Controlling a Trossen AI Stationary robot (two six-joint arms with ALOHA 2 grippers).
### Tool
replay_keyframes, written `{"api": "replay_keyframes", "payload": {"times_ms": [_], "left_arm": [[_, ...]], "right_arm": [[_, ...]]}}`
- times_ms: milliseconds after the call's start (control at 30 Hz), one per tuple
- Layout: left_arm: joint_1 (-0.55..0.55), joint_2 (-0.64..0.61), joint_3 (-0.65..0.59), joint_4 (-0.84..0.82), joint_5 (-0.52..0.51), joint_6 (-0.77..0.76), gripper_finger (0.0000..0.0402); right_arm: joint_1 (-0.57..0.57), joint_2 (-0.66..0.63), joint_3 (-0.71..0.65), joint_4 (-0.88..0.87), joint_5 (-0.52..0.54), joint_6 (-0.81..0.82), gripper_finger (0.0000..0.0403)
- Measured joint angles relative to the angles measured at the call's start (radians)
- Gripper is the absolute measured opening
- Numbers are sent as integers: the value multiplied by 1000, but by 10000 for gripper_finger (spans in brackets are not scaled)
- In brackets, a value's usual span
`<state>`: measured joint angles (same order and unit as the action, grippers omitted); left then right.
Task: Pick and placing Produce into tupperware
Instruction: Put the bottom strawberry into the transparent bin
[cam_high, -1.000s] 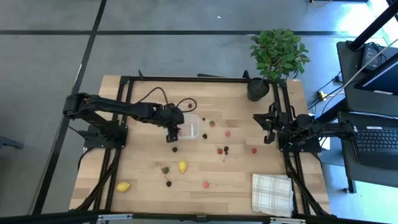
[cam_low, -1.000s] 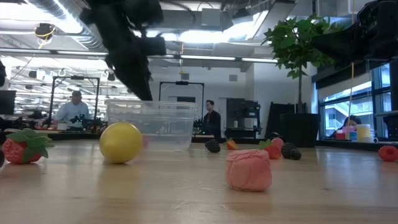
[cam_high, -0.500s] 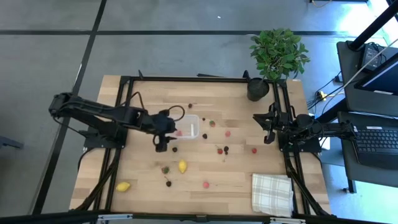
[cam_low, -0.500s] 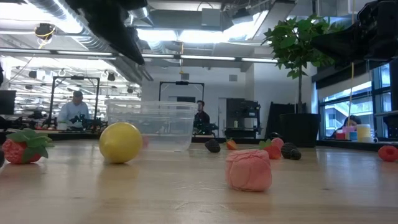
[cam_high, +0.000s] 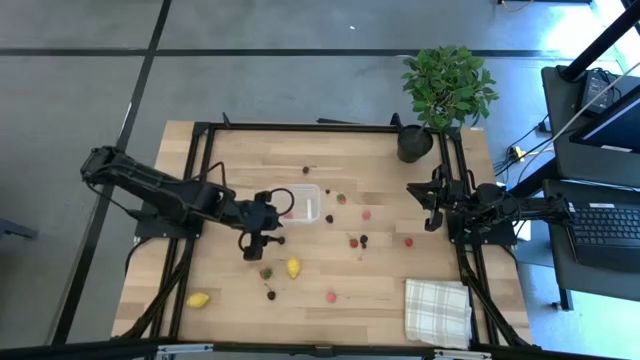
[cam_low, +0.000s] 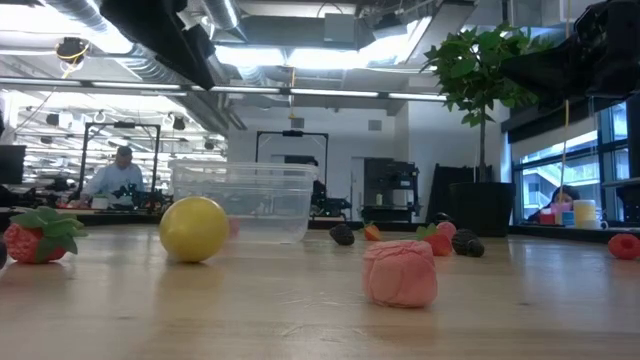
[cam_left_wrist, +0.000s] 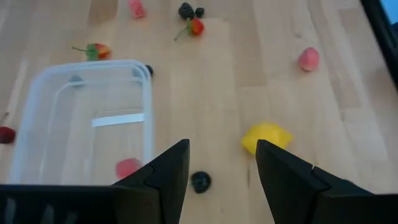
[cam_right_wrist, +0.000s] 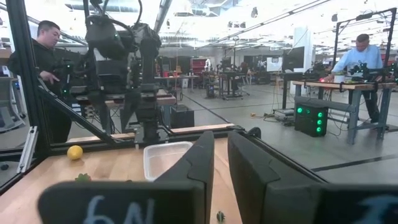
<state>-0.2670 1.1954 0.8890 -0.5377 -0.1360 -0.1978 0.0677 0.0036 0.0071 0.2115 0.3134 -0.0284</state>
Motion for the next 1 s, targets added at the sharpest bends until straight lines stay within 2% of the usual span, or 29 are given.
{"api": "replay_keyframes", "payload": {"times_ms": [200,367,567,1000], "left_arm": [[-48,1,0,-2,0,-137,177],[-103,30,0,-3,-3,-159,177],[-163,122,0,0,-34,-169,177],[-273,316,0,67,-36,-366,167]], "right_arm": [[0,0,0,0,0,0,51],[0,0,0,0,0,0,51],[0,0,0,-4,0,2,51],[0,0,0,-4,0,28,51]]}}
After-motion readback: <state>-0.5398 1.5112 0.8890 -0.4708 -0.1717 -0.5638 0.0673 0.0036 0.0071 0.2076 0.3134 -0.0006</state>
